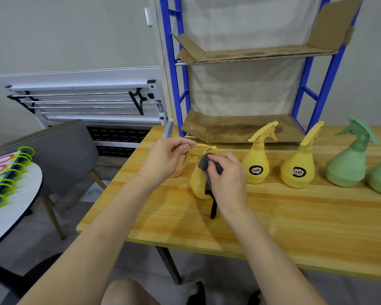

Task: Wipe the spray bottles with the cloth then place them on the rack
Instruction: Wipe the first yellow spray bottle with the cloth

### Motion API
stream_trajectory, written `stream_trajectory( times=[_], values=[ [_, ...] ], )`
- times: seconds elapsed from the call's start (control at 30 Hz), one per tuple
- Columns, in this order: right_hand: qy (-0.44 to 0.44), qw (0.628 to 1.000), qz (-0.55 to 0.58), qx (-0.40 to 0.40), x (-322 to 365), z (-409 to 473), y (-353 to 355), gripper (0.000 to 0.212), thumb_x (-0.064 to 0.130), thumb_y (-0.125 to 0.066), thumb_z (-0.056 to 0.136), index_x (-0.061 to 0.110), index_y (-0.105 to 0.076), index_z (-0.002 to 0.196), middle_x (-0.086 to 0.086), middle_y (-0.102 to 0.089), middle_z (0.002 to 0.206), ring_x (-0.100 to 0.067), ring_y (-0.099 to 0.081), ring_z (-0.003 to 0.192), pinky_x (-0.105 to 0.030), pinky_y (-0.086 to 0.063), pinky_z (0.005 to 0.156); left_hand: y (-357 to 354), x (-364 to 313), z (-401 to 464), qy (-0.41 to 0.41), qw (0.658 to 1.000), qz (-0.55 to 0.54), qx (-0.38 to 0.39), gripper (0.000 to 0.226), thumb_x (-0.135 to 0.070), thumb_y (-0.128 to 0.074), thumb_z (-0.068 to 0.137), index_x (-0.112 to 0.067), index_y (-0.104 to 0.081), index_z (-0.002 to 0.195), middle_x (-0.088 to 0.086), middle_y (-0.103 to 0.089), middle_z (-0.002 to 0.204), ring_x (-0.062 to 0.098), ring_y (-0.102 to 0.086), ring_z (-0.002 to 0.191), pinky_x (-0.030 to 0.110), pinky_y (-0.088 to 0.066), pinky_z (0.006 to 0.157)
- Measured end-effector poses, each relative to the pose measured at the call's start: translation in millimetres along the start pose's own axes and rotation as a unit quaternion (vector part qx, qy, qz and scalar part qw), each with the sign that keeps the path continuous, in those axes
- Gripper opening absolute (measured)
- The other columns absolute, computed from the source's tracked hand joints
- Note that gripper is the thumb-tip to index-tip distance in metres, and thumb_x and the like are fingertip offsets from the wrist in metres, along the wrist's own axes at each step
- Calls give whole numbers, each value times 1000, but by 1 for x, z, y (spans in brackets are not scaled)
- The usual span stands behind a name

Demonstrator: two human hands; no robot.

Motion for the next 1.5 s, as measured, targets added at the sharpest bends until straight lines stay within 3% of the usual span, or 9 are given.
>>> stream_trajectory(
  times=[0.13, 0.53, 0.63, 0.73, 0.83, 0.97, 1.17, 1.33, 1.5],
  values=[
    [-22, 1000, 9, 3, 0, 4, 6, 17, 9, -70, 90, 13, -80, 103, 5, -67, 99, 0, -57, 85, -3, -41, 81, -2, -1, -2, 2, 1000, 2, -8, 25, -22, -55, 104, -35, -74, 114, -22, -68, 92, -10, -62, 92, 9, -46, 78],
    [-54, 998, 3, 22, -7, -6, 5, 16, 12, -68, 93, 13, -79, 105, 6, -65, 98, -6, -61, 85, -18, -50, 81, -6, -3, -3, 2, 1000, 8, -18, 25, -22, -54, 105, -33, -74, 114, -11, -71, 100, -1, -65, 93, 16, -51, 78],
    [-40, 999, 17, -4, 1, -1, 11, 15, 13, -70, 92, 15, -79, 104, 6, -67, 98, -2, -59, 86, -4, -41, 80, -6, -4, -4, 4, 1000, 14, -19, 25, -23, -54, 105, -33, -74, 115, -10, -72, 99, 5, -67, 90, 22, -55, 77],
    [-29, 999, 29, -30, 9, 6, 11, 13, 13, -70, 92, 15, -79, 102, 5, -67, 97, -4, -60, 86, -6, -41, 79, -6, -5, -3, -3, 1000, 21, -14, 25, -22, -53, 105, -32, -73, 115, -10, -72, 101, -1, -65, 92, 18, -54, 78],
    [-33, 999, 23, -16, 6, 6, 6, 14, 12, -68, 92, 14, -79, 102, 4, -69, 97, -7, -63, 87, -11, -44, 80, -6, -4, -3, -11, 1000, 21, -14, 25, -21, -53, 105, -32, -73, 115, -9, -72, 102, -5, -63, 96, 15, -51, 79],
    [-39, 999, -8, 25, -7, -3, 3, 17, 10, -66, 94, 11, -78, 107, 5, -67, 99, -4, -58, 84, 1, -36, 78, -7, -1, -4, -13, 1000, 16, -23, 25, -21, -53, 105, -33, -73, 114, -10, -73, 101, 0, -65, 92, 20, -54, 78],
    [-46, 994, -53, 79, -29, -16, 9, 18, 13, -66, 96, 12, -78, 110, 2, -68, 103, -6, -56, 88, -23, -50, 85, -10, -6, -5, -11, 999, 17, -31, 25, -19, -54, 105, -28, -74, 116, -11, -73, 99, 4, -66, 88, 13, -50, 72],
    [-12, 1000, -8, 18, -8, -7, 17, 15, 12, -70, 93, 16, -78, 105, 8, -68, 101, 1, -56, 91, -2, -37, 85, -10, -9, -6, -19, 999, 30, -32, 25, -20, -53, 105, -27, -74, 117, -14, -71, 102, 3, -66, 90, 15, -51, 74],
    [-4, 1000, -10, 29, -11, -19, 2, 22, 13, -75, 90, 11, -77, 111, 2, -69, 107, -10, -63, 95, -18, -50, 88, -11, -6, -7, -28, 999, 30, -34, 25, -19, -52, 106, -27, -74, 116, -16, -69, 100, -2, -63, 80, 8, -44, 67]
  ],
)
Point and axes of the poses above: each hand's wrist, its own z-axis towards the middle knuckle, its own y-axis out of the back of the hand, x = y × z, the point moved 5 cm from there along z, towards the middle knuckle
